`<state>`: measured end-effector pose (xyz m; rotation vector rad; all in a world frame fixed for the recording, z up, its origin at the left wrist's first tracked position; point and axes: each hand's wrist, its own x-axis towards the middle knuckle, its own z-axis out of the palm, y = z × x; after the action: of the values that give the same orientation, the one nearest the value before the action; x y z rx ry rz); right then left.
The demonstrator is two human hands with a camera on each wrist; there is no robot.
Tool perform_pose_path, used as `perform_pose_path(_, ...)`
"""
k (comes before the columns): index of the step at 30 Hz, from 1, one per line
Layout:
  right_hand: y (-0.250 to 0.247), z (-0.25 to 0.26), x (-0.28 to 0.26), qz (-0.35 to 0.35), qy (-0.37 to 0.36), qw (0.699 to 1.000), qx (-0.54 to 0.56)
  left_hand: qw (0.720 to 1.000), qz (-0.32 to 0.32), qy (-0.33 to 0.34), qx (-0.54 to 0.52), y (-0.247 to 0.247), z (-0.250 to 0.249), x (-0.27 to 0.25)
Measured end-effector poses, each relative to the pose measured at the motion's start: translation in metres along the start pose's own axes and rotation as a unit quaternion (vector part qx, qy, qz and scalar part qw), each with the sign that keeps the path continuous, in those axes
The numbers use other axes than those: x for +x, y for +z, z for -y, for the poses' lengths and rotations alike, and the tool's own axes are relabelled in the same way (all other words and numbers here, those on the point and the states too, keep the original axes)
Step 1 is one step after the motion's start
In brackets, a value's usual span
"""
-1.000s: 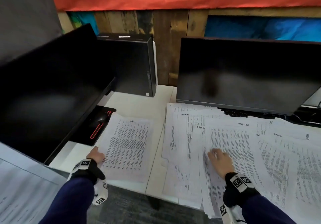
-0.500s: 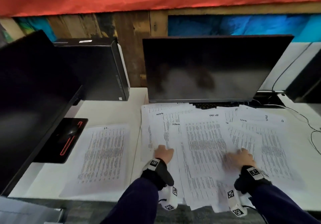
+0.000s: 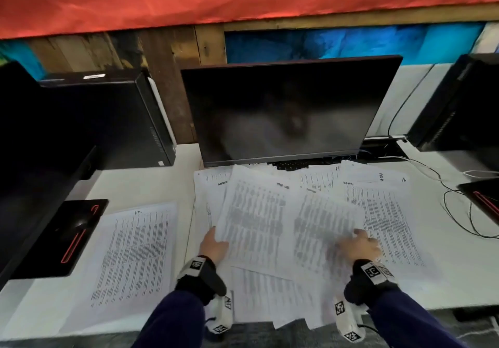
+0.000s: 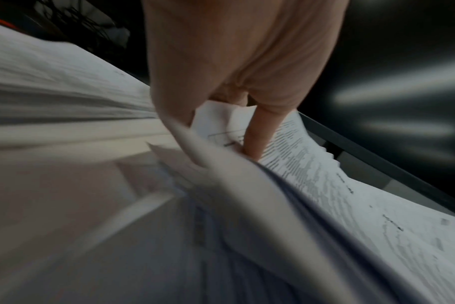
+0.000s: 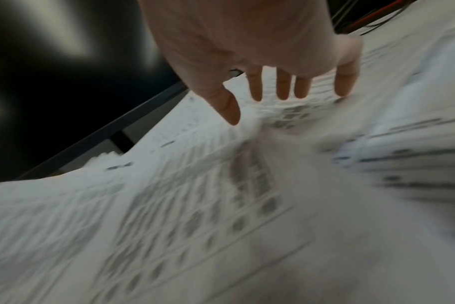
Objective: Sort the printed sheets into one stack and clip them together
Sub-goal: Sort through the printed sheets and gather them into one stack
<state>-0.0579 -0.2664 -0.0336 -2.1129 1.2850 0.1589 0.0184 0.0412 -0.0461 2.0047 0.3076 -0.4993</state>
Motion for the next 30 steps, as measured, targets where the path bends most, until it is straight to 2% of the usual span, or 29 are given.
perform_pose_path(1, -0.004, -0.004, 0.001, -0.034, 0.039, 0.999, -0.013, 1.0, -0.009, 0.003, -0.017, -0.008, 0.004, 0.003)
perform_pose_path(3, -0.012, -0.01, 0.001, -0.039, 0.079, 0.996, -0.022, 0.999, -0.01, 0.001, -0.045, -0.022, 0.013, 0.009)
perform_pose_path(5, -0.009, -0.014, 0.007, 0.006, 0.08, 0.997, -0.005, 0.996, 0.009, -0.028, -0.085, -0.028, 0.016, 0.009)
perform_pose_path(8, 0.004, -0.007, 0.01, 0.073, 0.071, 0.99, 0.098, 0.993, 0.071, -0.04, -0.083, -0.017, 0.014, 0.002)
perform_pose_path(10, 0.012, 0.002, 0.008, 0.118, 0.028, 0.981, 0.152, 0.993, 0.099, -0.047, -0.045, -0.005, 0.008, -0.002)
perform_pose_path(13, 0.019, 0.014, 0.003, 0.147, -0.049, 0.979, 0.133, 0.993, 0.102, -0.053, -0.026, 0.008, -0.004, -0.009)
perform_pose_path(15, 0.022, 0.019, -0.002, 0.196, -0.079, 0.969, 0.124, 0.994, 0.089, -0.054, -0.014, 0.013, -0.007, -0.007)
perform_pose_path(17, 0.023, 0.023, -0.008, 0.253, -0.066, 0.952, 0.161, 0.996, 0.086, -0.036, -0.001, 0.017, -0.012, -0.012)
perform_pose_path(20, 0.023, 0.023, -0.006, 0.263, -0.004, 0.934, 0.24, 0.997, 0.077, 0.0, 0.016, 0.02, -0.014, -0.017)
perform_pose_path(22, 0.022, 0.021, -0.002, 0.271, 0.022, 0.93, 0.249, 0.997, 0.071, 0.038, -0.003, 0.02, -0.021, -0.025)
perform_pose_path(27, 0.017, 0.019, 0.002, 0.306, 0.023, 0.926, 0.221, 0.991, 0.073, 0.089, -0.062, 0.029, -0.04, -0.033)
perform_pose_path(30, 0.011, 0.02, -0.001, 0.295, 0.014, 0.923, 0.246, 0.99, 0.099, 0.082, -0.06, 0.035, -0.047, -0.03)
